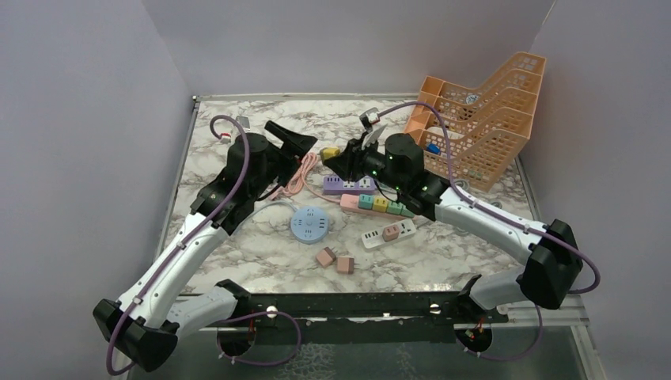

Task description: Insert the plug

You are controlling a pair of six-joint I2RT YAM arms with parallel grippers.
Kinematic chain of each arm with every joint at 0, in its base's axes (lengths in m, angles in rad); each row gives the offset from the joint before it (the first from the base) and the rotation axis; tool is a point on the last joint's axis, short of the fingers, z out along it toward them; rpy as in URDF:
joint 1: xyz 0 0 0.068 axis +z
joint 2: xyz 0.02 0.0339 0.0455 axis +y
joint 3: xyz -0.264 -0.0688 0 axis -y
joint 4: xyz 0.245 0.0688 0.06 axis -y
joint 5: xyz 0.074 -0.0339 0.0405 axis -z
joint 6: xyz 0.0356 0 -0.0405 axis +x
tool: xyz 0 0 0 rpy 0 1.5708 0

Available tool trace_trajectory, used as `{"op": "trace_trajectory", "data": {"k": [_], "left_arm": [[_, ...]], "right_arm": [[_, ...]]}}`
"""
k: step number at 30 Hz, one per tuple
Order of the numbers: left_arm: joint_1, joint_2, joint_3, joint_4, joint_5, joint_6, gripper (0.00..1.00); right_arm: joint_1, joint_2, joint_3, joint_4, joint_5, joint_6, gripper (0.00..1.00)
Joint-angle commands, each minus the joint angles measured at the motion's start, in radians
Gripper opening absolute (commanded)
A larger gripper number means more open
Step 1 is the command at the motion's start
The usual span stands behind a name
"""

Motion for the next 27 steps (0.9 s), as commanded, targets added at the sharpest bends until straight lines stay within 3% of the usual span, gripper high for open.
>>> {"op": "trace_trajectory", "data": {"k": [1, 5, 10, 21, 27], "left_arm": [[0.007, -0.033, 0.063, -0.092, -0.199, 0.611, 0.83], [0.008, -0.051, 0.132, -0.121, -0.360, 0.887, 0.84], [0.011, 0.003, 0.355, -0.189, -0.496, 1.079, 0.86], [0.012, 0.152, 0.768, -0.382, -0.307, 1.229, 0.89], [0.012, 0.151, 0.789, -0.405, -0.287, 1.265, 0.90]], "right_arm": [[0.001, -0.004, 0.125, -0.385, -0.111, -0.203, 0.01], [0.000, 0.050, 0.225, -0.585, -0.194, -0.305, 0.01], [0.002, 0.179, 0.375, -0.815, -0.252, -0.383, 0.01], [0.138, 0.466, 0.667, -1.086, -0.191, -0.514, 0.01], [0.207, 0.670, 0.871, -1.260, -0.083, -0.534, 0.01]]}}
